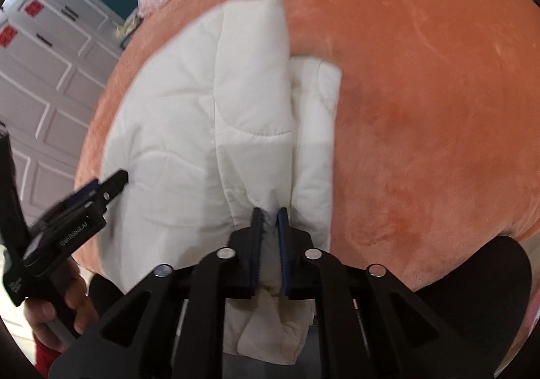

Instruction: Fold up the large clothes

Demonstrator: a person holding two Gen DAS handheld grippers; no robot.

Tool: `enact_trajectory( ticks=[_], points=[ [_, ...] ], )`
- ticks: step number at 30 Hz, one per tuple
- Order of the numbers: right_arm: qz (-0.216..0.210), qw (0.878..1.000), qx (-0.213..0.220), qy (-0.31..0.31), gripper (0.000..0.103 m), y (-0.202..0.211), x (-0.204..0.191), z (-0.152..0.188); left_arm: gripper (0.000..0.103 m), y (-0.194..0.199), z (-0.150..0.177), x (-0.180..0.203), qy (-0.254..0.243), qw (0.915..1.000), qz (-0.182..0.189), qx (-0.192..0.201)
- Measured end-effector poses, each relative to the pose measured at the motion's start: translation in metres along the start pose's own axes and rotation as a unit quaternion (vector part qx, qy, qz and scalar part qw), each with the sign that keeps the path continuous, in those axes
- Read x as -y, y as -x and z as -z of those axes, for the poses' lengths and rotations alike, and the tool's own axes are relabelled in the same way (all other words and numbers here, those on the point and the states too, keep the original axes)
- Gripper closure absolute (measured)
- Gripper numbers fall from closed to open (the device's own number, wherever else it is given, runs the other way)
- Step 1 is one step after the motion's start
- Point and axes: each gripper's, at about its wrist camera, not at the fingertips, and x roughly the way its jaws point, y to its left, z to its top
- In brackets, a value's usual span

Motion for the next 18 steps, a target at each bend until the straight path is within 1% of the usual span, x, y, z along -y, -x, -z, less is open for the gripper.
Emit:
enact_trajectory(
  ticks=[1,2,3,4,5,7,8,9,10,11,13,15,16,17,18],
  points=[
    [-0.007,1.000,0.008,-0.006,0.075,0.007,0.003,-0.003,0.029,0.002,-0.004,-0.007,0.017,0.9997,0.015,-0.003],
    [-0.019,1.000,0.021,-0.015,0.060,0.017,0.007,-0.007,0.029,0.003,-0.006,-0.013,0.030,0.9992,0.026,-0.004],
    [-0.025,0.999,0.030,-0.020,0.051,0.022,0.010,-0.009,0.028,0.004,-0.010,-0.024,0.053,0.9977,0.041,-0.005],
    [-0.031,0.998,0.039,-0.027,0.033,0.027,0.014,-0.011,0.025,0.004,-0.013,-0.033,0.074,0.9957,0.056,-0.007],
    [-0.041,0.997,0.051,-0.036,0.029,0.031,0.020,-0.016,0.025,0.001,-0.015,-0.040,0.090,0.9933,0.071,-0.011],
    [-0.048,0.997,0.048,-0.048,0.028,0.028,0.028,-0.019,0.025,-0.011,-0.019,-0.057,0.126,0.9861,0.103,-0.033],
    [-0.059,0.996,0.038,-0.058,0.026,0.020,0.034,-0.022,0.025,-0.018,-0.020,-0.062,0.138,0.9823,0.120,-0.043],
    [-0.067,0.995,0.029,-0.069,0.026,0.012,0.037,-0.024,0.025,-0.025,-0.021,-0.068,0.150,0.9775,0.139,-0.051],
    [-0.077,0.993,0.016,-0.083,0.026,0.002,0.041,-0.024,0.023,-0.034,-0.020,-0.074,0.169,0.9707,0.160,-0.059],
    [-0.099,0.990,-0.004,-0.104,0.026,-0.012,0.047,-0.025,0.022,-0.040,-0.020,-0.077,0.179,0.9667,0.172,-0.062],
    [-0.137,0.981,-0.023,-0.137,0.024,-0.031,0.052,-0.021,0.016,-0.053,-0.018,-0.082,0.196,0.9583,0.196,-0.069],
    [-0.164,0.973,-0.033,-0.160,0.024,-0.045,0.054,-0.019,0.011,-0.064,-0.017,-0.083,0.205,0.9520,0.215,-0.074],
    [-0.175,0.970,-0.036,-0.167,0.023,-0.051,0.054,-0.020,0.008,-0.070,-0.016,-0.083,0.211,0.9473,0.228,-0.078],
    [-0.192,0.965,-0.039,-0.174,0.022,-0.058,0.054,-0.020,0.006,-0.075,-0.014,-0.084,0.216,0.9432,0.239,-0.079],
    [-0.199,0.963,-0.041,-0.179,0.023,-0.062,0.052,-0.019,0.005,-0.081,-0.012,-0.085,0.227,0.9375,0.251,-0.083]
  ],
)
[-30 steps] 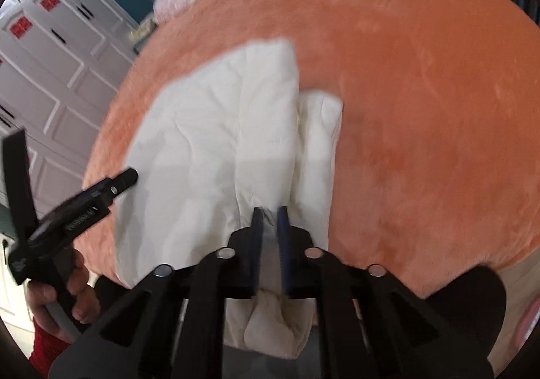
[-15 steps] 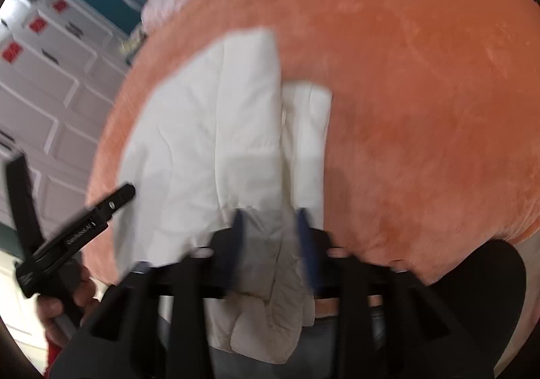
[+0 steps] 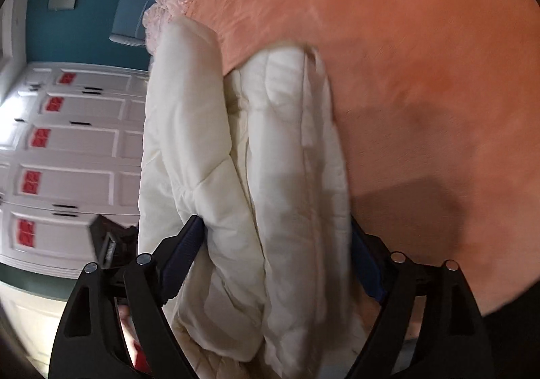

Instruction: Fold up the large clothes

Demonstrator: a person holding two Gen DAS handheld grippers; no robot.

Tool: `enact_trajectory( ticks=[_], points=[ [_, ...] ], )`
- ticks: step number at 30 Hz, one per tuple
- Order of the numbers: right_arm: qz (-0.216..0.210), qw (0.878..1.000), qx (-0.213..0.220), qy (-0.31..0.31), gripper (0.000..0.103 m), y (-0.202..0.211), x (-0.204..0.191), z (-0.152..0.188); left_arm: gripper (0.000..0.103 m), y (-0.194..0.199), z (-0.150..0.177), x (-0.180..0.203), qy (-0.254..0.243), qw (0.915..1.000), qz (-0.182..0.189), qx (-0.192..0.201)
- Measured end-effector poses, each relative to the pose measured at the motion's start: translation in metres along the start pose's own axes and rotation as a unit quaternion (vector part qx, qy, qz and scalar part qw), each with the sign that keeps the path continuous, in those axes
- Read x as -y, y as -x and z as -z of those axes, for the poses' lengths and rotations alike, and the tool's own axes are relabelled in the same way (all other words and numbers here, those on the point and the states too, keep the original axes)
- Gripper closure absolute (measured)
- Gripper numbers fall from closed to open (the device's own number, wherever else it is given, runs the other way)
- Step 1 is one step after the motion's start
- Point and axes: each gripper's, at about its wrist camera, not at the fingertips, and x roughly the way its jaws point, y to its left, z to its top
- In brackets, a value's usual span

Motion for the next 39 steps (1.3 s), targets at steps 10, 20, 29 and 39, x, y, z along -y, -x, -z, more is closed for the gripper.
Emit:
enact_trajectory(
  ticks=[10,20,29,39],
  points=[
    [0.018,0.995,0.024,0.092,0.077,0.008,-0.046,0.010,0.016,0.017,0.013,0.034,-0.058,0.9975,0.014,0.037],
    [-0.009,0.970,0.113,0.216,0.077,0.075,-0.155,0.011,0.021,0.117,-0.006,0.089,-0.111,0.9795,0.078,0.149],
    [-0.062,0.941,0.156,0.294,0.077,0.087,-0.267,-0.019,0.021,0.206,-0.059,0.127,-0.154,0.9483,0.103,0.258],
    [-0.089,0.936,0.144,0.309,0.075,0.026,-0.318,-0.062,0.021,0.230,-0.135,0.094,-0.161,0.9371,0.084,0.298]
  ],
)
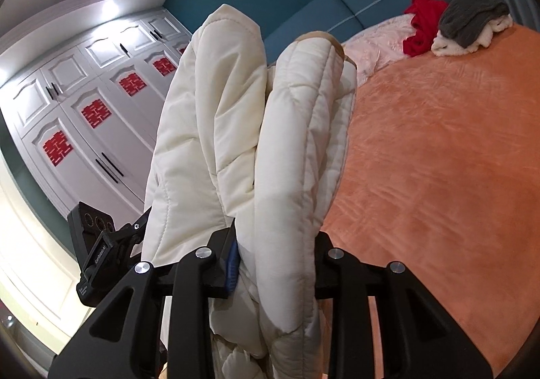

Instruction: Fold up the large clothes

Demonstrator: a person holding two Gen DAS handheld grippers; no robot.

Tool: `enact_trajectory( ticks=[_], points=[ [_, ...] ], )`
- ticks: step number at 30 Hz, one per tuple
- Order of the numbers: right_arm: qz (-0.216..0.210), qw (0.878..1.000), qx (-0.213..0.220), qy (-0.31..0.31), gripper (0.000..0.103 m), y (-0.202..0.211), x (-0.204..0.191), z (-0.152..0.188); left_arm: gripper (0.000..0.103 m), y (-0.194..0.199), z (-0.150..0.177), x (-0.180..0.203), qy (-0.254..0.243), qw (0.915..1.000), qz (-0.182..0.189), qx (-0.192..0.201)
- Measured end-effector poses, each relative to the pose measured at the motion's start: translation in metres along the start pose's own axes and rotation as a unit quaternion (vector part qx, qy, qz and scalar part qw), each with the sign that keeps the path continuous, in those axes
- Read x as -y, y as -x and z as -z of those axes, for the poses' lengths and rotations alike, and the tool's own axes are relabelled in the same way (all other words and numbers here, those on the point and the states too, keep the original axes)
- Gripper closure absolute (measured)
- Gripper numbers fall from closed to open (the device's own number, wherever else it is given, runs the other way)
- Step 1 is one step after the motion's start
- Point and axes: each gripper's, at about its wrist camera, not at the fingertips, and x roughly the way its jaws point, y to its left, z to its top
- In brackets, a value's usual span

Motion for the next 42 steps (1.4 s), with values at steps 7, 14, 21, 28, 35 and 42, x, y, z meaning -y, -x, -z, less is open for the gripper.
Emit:
enact_trajectory(
  ticks=[7,14,21,28,35,42],
  points=[
    [0.018,0.998,-0.057,-0.033,0.073,-0.091,0.043,0.006,0.021,-0.052,0.008,-0.075,0.030,0.9983,-0.028,-0.040],
    [0.059,0.987,-0.131,-0.070,0.073,-0.165,0.098,0.042,0.021,-0.112,0.051,-0.163,0.103,0.9884,-0.048,-0.101],
    [0.106,0.970,-0.196,-0.100,0.064,-0.221,0.144,0.081,0.021,-0.156,0.096,-0.218,0.134,0.9727,-0.098,-0.162],
    [0.100,0.974,-0.160,-0.127,0.045,-0.196,0.160,0.086,0.019,-0.143,0.102,-0.236,0.138,0.9724,-0.103,-0.158],
    [0.178,0.980,-0.082,-0.028,0.055,-0.117,0.112,0.052,0.021,-0.090,0.074,-0.192,-0.036,0.9521,-0.279,-0.120],
    [0.226,0.966,-0.051,0.114,0.092,-0.172,0.041,0.024,0.075,-0.128,0.040,-0.125,-0.112,0.9390,-0.318,-0.067]
  ],
)
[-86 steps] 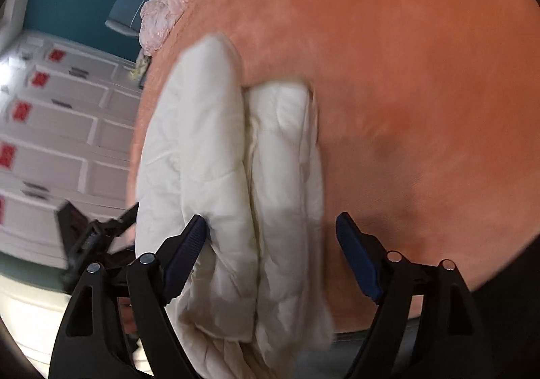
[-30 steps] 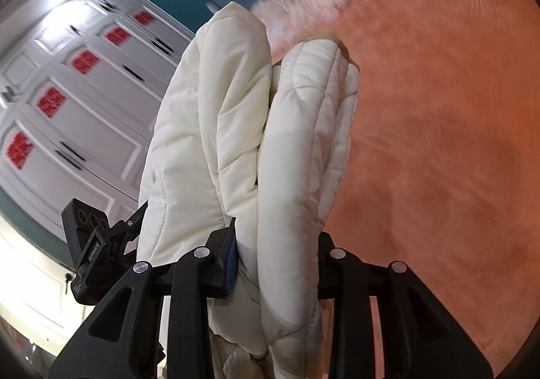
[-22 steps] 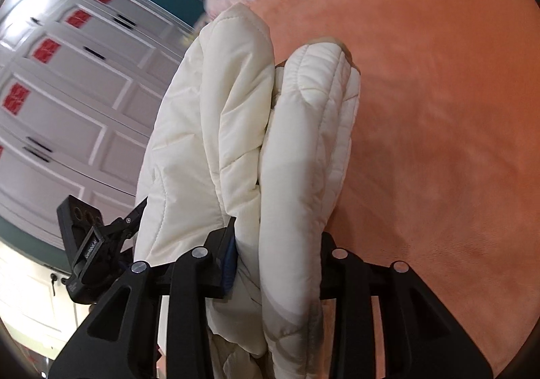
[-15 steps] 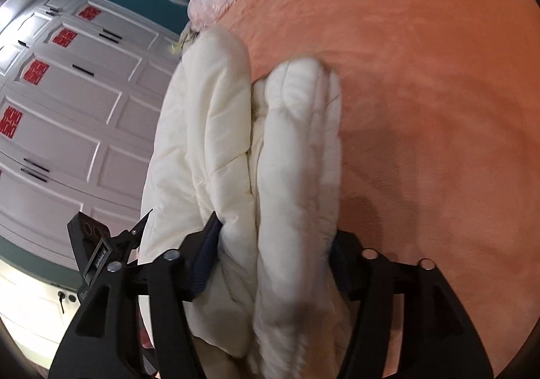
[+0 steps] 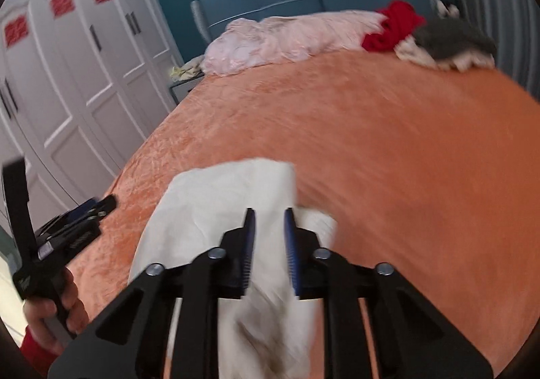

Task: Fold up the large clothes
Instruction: 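Lower the folded blanket onto the bed with both tools, then open both tools and pull back from the folded blanket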

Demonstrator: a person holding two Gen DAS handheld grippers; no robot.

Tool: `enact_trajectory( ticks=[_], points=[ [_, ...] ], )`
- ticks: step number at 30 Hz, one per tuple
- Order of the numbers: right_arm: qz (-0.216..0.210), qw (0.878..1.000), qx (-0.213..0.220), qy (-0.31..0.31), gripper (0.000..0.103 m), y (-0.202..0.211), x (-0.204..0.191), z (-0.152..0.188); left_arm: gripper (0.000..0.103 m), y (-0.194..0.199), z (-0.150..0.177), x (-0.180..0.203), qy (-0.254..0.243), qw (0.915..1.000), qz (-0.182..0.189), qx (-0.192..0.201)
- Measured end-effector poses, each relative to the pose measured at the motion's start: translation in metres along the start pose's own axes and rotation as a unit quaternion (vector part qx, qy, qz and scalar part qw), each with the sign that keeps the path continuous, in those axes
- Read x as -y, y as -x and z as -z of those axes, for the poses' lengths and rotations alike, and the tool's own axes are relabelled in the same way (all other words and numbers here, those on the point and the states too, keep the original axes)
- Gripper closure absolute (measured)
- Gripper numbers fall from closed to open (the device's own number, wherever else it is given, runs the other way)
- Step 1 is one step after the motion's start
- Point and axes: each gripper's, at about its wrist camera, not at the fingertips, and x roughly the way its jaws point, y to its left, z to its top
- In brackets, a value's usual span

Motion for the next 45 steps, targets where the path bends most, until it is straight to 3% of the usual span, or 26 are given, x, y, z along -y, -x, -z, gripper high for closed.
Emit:
enact_trajectory(
  ticks=[1,2,9,24,32,35,36,37,39,40,41,43,45],
  points=[
    [0.001,1.000,-0.002,0.004,0.093,-0.010,-0.005,-0.002,0.094,-0.016,-0.003,0.010,-0.002,0.9999,0.001,-0.016],
    [0.004,1.000,-0.008,0.006,0.093,-0.025,-0.011,-0.004,0.103,-0.027,-0.004,0.015,-0.002,0.9996,0.006,-0.029],
    [0.052,0.996,-0.067,0.037,0.097,-0.114,-0.010,0.029,0.103,-0.094,0.015,0.044,-0.007,0.9978,0.002,-0.066],
    [0.093,0.993,-0.012,0.076,0.098,-0.144,-0.013,0.068,0.103,-0.127,0.042,0.065,-0.024,0.9991,-0.029,-0.021],
    [0.086,0.994,-0.005,0.071,0.098,-0.148,-0.007,0.068,0.103,-0.131,0.043,0.068,-0.026,0.9989,-0.035,-0.019],
    [0.081,0.994,-0.021,0.071,0.097,-0.141,-0.007,0.061,0.103,-0.124,0.039,0.069,-0.034,0.9982,-0.039,-0.032],
    [0.080,0.994,-0.035,0.073,0.095,-0.133,-0.008,0.057,0.102,-0.118,0.037,0.068,-0.036,0.9979,-0.041,-0.035],
    [0.079,0.993,-0.046,0.071,0.087,-0.122,-0.009,0.054,0.098,-0.109,0.037,0.067,-0.037,0.9978,-0.040,-0.038],
    [0.075,0.994,-0.055,0.055,0.064,-0.088,-0.008,0.054,0.088,-0.079,0.040,0.062,-0.033,0.9978,-0.032,-0.047],
    [0.068,0.995,-0.054,0.048,0.049,-0.071,-0.007,0.056,0.073,-0.069,0.043,0.060,-0.031,0.9977,-0.034,-0.051],
    [0.059,0.996,-0.051,0.042,0.045,-0.049,-0.006,0.060,0.058,-0.050,0.048,0.056,-0.024,0.9976,-0.032,-0.057],
    [0.065,0.996,-0.051,0.038,0.040,-0.015,-0.005,0.069,0.048,-0.013,0.059,0.047,-0.005,0.9978,-0.023,-0.062],
    [0.083,0.994,-0.064,0.038,0.031,0.016,-0.006,0.084,0.045,0.017,0.071,0.044,0.004,0.9972,-0.015,-0.073]
  ],
)
